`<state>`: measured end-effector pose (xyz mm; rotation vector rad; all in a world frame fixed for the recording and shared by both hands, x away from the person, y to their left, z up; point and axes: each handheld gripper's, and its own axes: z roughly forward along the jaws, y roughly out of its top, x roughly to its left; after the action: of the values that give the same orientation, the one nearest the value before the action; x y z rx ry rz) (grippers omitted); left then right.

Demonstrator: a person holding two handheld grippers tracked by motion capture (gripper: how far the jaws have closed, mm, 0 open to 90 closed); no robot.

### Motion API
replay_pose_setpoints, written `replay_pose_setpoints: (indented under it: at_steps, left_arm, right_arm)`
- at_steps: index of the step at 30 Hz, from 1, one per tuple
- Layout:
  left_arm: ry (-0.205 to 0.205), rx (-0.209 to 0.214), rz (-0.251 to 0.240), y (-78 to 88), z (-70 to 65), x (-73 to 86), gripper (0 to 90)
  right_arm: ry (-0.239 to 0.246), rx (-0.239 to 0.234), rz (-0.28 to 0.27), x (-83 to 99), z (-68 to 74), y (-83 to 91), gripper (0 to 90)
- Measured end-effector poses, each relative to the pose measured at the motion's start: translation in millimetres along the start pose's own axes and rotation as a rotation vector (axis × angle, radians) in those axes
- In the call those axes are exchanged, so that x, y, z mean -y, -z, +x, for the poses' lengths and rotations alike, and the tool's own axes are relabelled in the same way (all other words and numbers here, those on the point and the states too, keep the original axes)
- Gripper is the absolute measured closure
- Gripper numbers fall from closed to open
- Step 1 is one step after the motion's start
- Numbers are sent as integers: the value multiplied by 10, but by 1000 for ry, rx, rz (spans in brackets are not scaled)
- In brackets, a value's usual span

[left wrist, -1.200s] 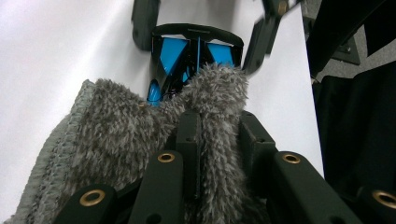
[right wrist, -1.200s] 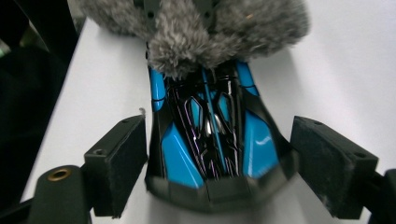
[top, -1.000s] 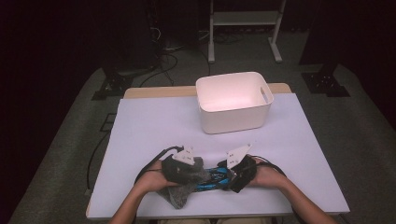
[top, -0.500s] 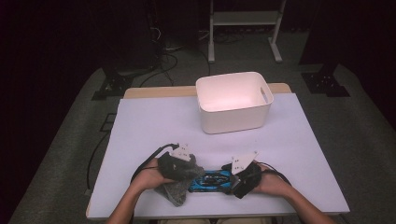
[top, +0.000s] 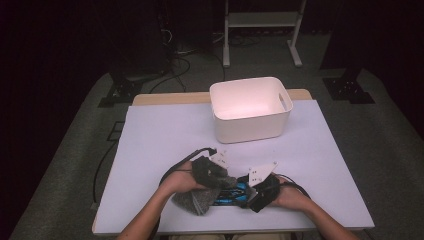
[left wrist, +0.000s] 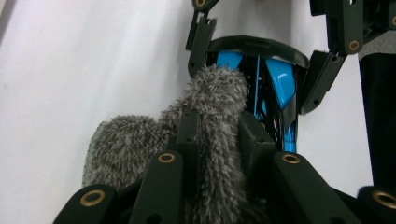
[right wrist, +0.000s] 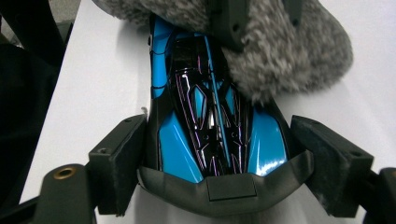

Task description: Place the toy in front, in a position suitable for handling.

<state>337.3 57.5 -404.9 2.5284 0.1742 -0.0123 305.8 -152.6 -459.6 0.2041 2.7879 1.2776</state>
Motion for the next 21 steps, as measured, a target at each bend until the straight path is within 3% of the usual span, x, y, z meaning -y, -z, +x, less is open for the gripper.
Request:
replay_pose_setpoints:
  at_steps: [8,11,21]
  left_arm:
    - [-21,56,10,-132,10,-171,731]
    - [-33,54,8,-139,-32,-182,731]
    - [-53,55,-13,88,-235,62,730]
  right_arm:
    - [0,-1,-9,5,-4,-8,205]
    - [2,2,-10,13,-1,-1,205]
    - [6,0,-14,22,-3,-11,204]
